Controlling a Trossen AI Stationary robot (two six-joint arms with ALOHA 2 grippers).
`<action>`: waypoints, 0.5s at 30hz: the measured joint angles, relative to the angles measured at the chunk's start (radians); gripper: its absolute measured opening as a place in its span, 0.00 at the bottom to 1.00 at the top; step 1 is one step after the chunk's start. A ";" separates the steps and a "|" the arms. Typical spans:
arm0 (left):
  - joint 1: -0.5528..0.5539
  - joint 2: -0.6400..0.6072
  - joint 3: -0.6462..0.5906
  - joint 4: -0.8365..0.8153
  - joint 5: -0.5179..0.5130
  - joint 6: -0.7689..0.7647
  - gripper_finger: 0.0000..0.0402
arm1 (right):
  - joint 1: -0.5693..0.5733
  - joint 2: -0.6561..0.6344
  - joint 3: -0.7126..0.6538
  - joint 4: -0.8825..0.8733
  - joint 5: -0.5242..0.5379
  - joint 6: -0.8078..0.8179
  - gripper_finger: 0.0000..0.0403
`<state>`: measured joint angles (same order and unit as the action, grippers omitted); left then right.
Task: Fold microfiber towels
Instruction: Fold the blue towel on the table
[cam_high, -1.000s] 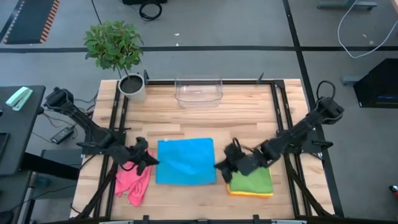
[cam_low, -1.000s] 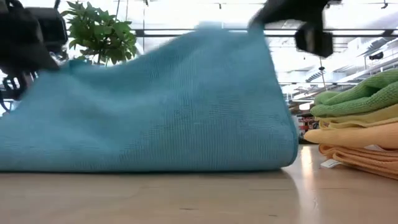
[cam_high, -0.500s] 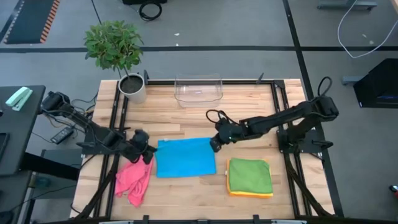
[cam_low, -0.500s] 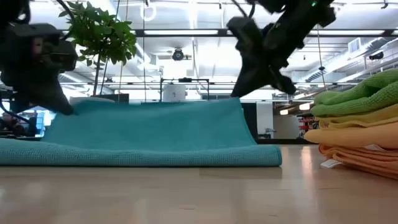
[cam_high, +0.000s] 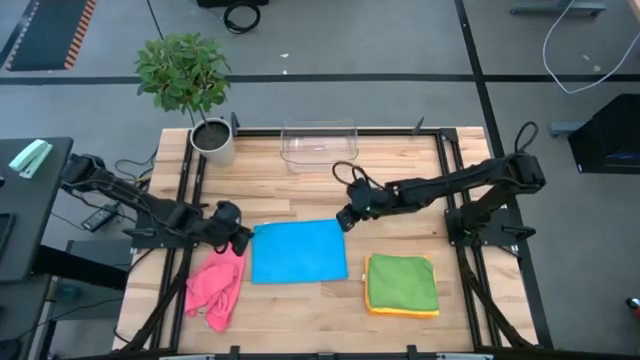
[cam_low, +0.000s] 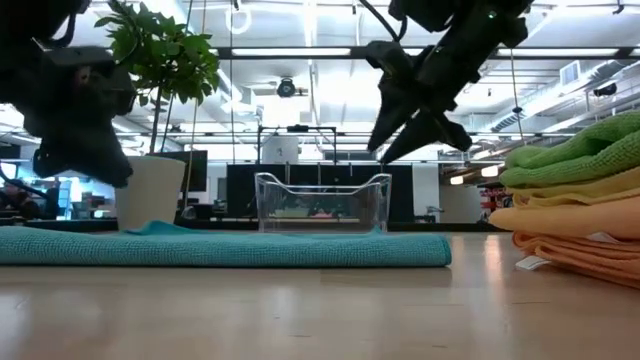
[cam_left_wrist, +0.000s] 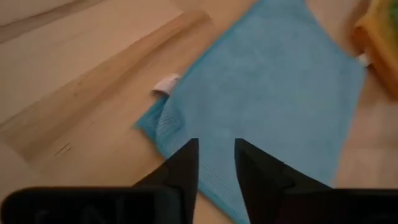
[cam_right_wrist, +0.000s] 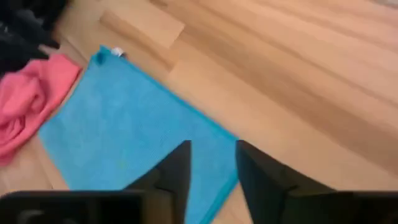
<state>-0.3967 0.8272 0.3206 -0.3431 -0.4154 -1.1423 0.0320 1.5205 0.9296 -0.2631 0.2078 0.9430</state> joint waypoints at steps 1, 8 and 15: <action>0.009 -0.018 0.000 0.005 0.009 0.016 0.29 | -0.009 -0.012 0.002 -0.008 -0.009 0.000 0.34; 0.022 0.017 0.043 0.165 0.118 0.206 0.25 | 0.118 0.022 0.054 0.060 -0.129 0.089 0.44; 0.098 0.273 0.039 0.238 0.145 0.255 0.03 | 0.152 0.296 0.221 -0.036 -0.142 0.040 0.04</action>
<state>-0.2982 1.1001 0.3599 -0.1047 -0.2706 -0.8877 0.1841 1.8161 1.1508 -0.2990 0.0659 0.9834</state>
